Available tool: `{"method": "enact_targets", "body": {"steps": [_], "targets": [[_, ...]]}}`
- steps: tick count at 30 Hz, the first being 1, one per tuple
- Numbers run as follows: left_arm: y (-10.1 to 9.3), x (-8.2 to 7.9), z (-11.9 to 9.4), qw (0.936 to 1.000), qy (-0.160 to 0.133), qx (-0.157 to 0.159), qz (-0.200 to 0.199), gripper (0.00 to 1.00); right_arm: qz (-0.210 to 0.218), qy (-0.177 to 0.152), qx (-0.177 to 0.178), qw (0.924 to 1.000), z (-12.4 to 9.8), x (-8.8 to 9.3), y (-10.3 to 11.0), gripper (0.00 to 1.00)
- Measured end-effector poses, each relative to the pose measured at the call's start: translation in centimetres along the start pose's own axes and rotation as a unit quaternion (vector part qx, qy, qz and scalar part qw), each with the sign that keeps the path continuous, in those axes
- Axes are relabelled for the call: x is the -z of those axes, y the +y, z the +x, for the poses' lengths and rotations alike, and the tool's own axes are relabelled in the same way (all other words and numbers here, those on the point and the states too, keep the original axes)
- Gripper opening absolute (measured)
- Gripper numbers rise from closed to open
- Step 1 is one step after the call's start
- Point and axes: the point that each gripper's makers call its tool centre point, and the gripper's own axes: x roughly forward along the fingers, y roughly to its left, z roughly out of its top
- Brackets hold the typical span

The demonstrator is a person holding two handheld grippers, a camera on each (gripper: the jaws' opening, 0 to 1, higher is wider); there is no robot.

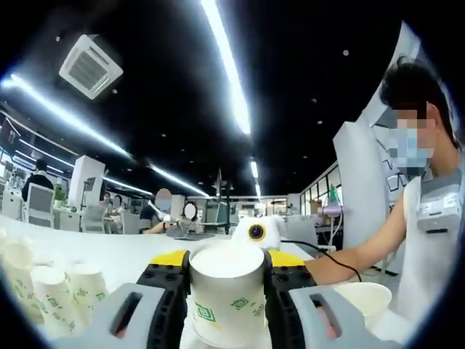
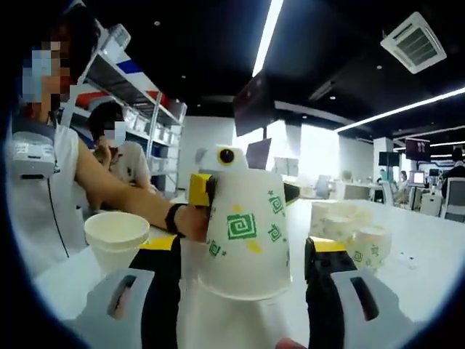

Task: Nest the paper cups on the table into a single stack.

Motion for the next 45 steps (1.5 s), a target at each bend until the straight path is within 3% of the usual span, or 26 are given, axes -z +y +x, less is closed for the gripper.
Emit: {"method": "enact_targets", "body": {"steps": [9,15,22,28,34,40,45], "targets": [[0.0,0.3,0.1,1.0,0.001,0.003,-0.003,0.43,-0.002,-0.015,0.01,0.9998,-1.1,-0.9,-0.3,0.56],[0.0,0.2,-0.1,1.0,-0.001,0.002,-0.003,0.43,0.0,-0.026,0.014,0.9996,-1.3,-1.4,-0.7,0.55],[0.0,-0.2,-0.1,1.0,-0.007,0.0,0.0,0.43,0.009,-0.004,0.002,0.9999,-1.1,0.1,-0.1,0.6],[1.1,-1.3,-0.7,0.9985,-0.044,-0.001,-0.032,0.43,0.005,0.017,-0.007,0.9998,-0.6,1.2,0.6,0.63],[0.4,-1.5,-0.8,0.9984,-0.049,0.005,-0.027,0.43,0.017,-0.004,0.0,0.9999,-0.8,0.3,0.1,0.55],[-0.8,-1.9,-0.9,0.9983,-0.056,0.019,-0.004,0.43,0.006,0.009,-0.009,0.9999,-0.4,0.2,0.9,0.54],[-0.5,-2.5,-1.4,0.9979,-0.063,0.015,-0.006,0.43,0.003,-0.004,-0.004,1.0,-1.0,-0.8,0.4,0.54]]}}
